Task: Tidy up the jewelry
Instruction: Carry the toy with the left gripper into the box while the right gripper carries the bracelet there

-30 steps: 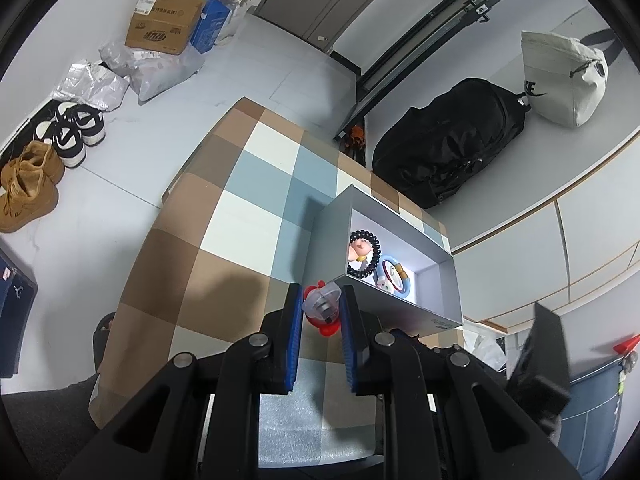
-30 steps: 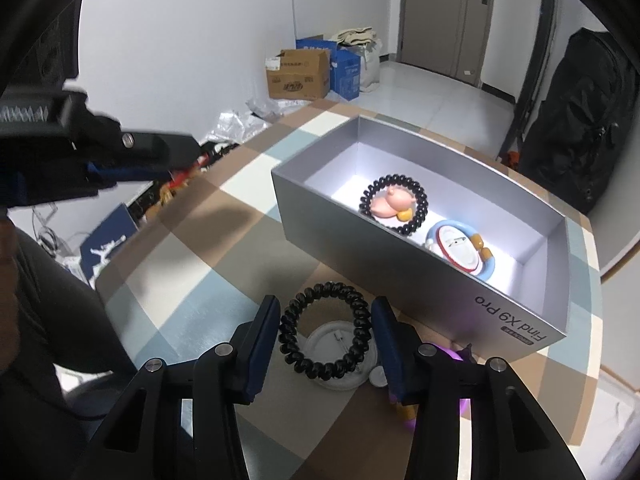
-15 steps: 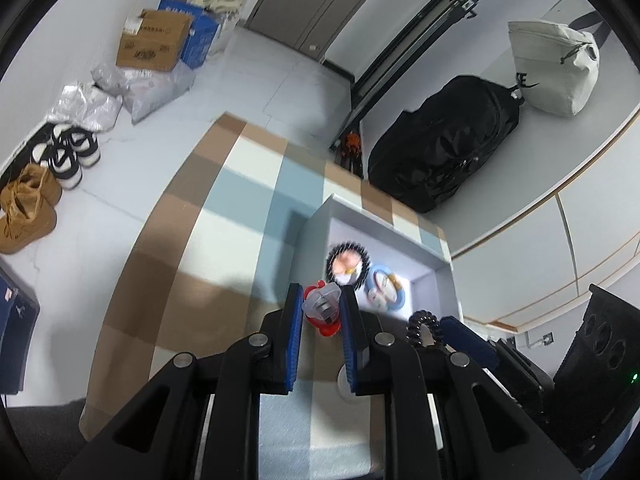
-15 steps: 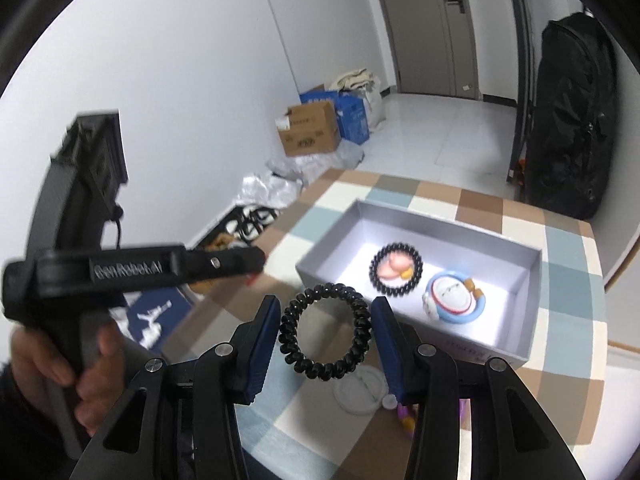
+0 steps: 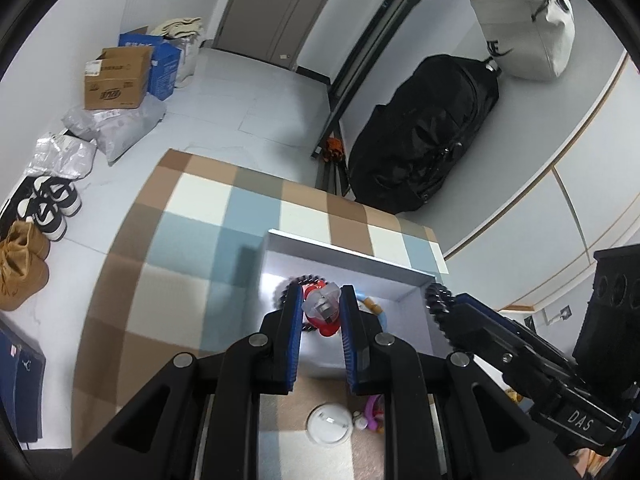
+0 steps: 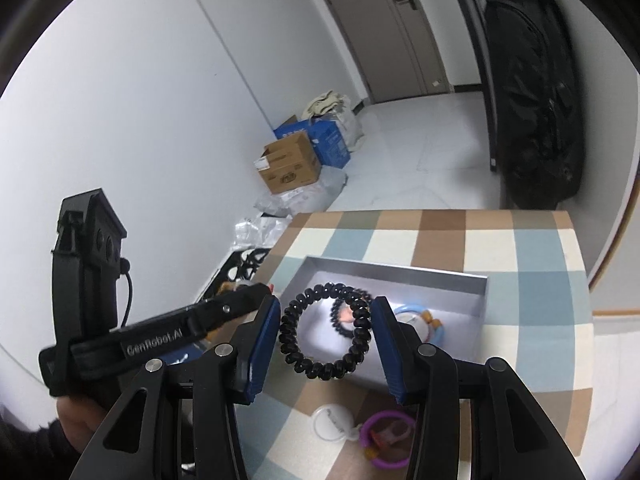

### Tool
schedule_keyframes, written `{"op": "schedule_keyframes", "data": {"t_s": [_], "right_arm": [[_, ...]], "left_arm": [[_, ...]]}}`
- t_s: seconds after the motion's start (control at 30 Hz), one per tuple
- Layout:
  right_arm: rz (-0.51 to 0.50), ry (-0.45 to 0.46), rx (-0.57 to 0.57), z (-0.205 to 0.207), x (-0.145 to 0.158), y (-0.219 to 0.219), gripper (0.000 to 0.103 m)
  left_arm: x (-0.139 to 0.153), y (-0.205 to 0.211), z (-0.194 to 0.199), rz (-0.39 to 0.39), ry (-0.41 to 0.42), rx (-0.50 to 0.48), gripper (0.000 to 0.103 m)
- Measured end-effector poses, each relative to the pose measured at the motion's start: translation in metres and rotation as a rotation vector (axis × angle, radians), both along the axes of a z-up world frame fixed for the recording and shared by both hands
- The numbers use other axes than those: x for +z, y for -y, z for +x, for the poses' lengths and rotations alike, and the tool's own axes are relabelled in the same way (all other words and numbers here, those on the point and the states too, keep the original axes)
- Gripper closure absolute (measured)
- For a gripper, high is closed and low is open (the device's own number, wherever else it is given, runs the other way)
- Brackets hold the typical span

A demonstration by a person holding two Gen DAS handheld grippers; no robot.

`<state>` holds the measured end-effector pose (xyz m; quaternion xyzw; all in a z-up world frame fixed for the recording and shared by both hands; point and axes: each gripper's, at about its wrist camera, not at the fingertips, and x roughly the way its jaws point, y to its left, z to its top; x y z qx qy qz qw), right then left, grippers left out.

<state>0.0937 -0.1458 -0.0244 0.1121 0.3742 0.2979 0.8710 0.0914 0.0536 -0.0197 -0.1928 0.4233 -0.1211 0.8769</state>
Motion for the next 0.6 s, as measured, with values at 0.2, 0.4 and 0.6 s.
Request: {"op": "schedule_keyframes", "data": {"t_s": [0.2,0.4,0.6], "right_arm": [[0.041,-0.030,-0.033,0.017,-0.003,0.013,0.057],[0.076,-0.079,-0.061,0.031,-0.013,0.024,0.057],[0.102,-0.112,-0.082,0.039,-0.023,0.030,0.057]], "left_arm": [[-0.004,0.011,0.015,-0.015,-0.032,-0.023,0.090],[-0.011,0.022,0.027,-0.021,-0.067,-0.039,0.090],[-0.017,0.027,0.036,-0.039,-0.097,-0.048,0.090]]}}
